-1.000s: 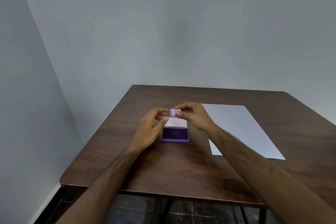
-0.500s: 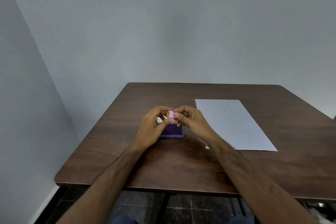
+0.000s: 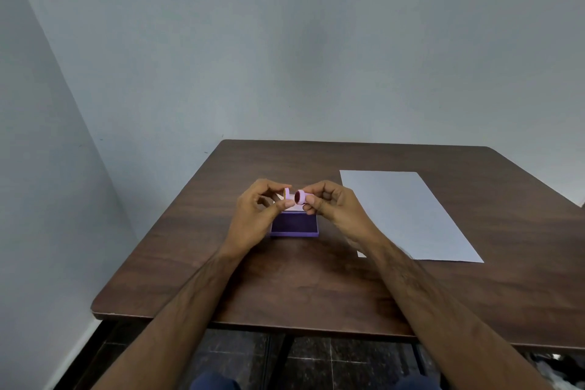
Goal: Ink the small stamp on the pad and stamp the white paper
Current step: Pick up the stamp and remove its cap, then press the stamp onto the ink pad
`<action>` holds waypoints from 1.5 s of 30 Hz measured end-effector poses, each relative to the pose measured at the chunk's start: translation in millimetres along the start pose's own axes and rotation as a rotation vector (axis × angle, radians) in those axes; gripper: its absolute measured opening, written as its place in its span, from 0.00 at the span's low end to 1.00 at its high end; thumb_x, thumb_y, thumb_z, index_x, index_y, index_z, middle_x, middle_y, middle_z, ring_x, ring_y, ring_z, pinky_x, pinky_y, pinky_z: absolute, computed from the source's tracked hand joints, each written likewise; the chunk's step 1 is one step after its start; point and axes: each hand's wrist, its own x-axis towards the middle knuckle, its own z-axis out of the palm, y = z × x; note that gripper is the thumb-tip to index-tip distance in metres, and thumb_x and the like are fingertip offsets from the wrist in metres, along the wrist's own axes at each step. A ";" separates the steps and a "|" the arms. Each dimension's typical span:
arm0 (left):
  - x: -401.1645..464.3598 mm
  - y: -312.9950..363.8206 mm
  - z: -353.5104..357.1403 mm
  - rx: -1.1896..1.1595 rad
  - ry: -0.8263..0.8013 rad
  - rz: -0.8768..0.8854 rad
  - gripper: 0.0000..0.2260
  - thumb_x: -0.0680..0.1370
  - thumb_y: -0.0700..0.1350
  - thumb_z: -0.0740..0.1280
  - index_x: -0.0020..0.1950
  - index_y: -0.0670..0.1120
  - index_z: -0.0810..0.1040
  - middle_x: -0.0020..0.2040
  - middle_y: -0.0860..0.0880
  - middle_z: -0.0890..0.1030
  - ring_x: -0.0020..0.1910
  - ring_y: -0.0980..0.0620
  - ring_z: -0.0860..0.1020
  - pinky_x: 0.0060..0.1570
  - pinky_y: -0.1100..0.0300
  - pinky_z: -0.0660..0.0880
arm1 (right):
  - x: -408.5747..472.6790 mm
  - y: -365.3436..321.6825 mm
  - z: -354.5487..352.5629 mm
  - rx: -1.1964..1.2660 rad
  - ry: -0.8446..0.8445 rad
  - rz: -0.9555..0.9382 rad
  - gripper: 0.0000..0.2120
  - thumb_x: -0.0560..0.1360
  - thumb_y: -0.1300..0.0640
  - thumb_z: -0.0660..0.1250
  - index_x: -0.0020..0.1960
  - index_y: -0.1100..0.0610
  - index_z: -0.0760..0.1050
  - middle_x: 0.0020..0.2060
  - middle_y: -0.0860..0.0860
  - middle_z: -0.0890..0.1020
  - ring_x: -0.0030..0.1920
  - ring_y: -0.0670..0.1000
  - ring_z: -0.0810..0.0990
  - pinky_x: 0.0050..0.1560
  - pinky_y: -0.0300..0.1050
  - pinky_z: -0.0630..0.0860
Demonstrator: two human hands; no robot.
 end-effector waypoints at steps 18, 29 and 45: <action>1.0 -25.3 -17.4 0.313 0.064 -0.336 0.06 0.73 0.49 0.76 0.48 0.55 0.82 0.46 0.58 0.82 0.43 0.60 0.80 0.52 0.53 0.77 | 0.5 4.1 -9.0 0.551 -0.112 0.110 0.14 0.72 0.64 0.73 0.57 0.61 0.81 0.58 0.60 0.84 0.62 0.59 0.82 0.57 0.46 0.81; -0.2 -27.9 -14.7 0.707 -0.003 -0.374 0.16 0.76 0.58 0.69 0.63 0.58 0.79 0.62 0.52 0.75 0.66 0.48 0.71 0.59 0.48 0.61 | -1.8 1.3 -13.5 0.705 -0.162 0.149 0.14 0.74 0.66 0.68 0.59 0.62 0.81 0.54 0.57 0.86 0.54 0.53 0.85 0.52 0.43 0.82; -10.1 -15.0 -3.9 0.610 -0.300 0.051 0.32 0.69 0.72 0.68 0.69 0.61 0.69 0.63 0.63 0.74 0.65 0.59 0.68 0.61 0.55 0.59 | -2.4 -8.3 -7.3 0.715 -0.151 0.287 0.15 0.80 0.49 0.63 0.40 0.57 0.74 0.29 0.50 0.69 0.29 0.45 0.67 0.30 0.37 0.68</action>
